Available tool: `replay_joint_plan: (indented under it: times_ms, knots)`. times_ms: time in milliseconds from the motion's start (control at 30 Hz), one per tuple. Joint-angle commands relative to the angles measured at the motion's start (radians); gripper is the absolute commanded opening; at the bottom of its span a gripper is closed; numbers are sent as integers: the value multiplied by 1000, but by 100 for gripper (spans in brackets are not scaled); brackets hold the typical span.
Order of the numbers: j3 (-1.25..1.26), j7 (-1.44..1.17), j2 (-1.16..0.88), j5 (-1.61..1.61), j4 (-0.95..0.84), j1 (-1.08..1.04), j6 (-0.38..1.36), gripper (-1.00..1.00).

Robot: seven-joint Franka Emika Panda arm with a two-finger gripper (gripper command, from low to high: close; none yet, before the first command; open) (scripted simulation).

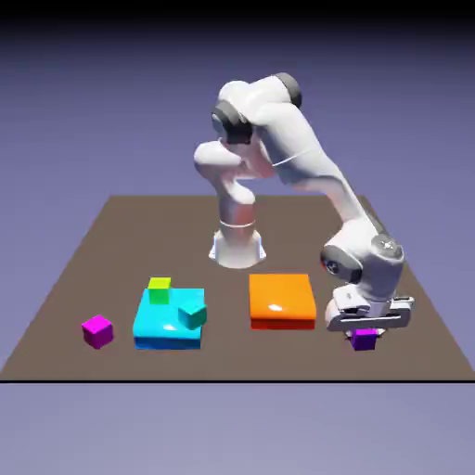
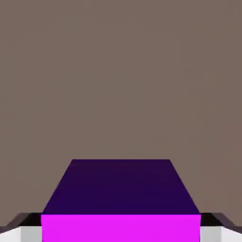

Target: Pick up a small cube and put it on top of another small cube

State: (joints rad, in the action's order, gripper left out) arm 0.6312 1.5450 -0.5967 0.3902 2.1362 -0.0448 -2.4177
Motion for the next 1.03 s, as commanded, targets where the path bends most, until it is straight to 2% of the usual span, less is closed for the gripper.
replay_joint_plan:
  times_ms: [0, 667, 900, 933, 1000]
  knots:
    - [28, -16, 36, -26, 1, -22, 34, -100]
    - [-167, 557, 740, -772, 413, -732, 27, -100]
    - [-162, 579, 553, -736, 448, -702, -192, -100]
    - [-162, 579, 553, -736, 448, -702, -192, 100]
    - [-163, 575, 590, -743, 441, -708, -149, 100]
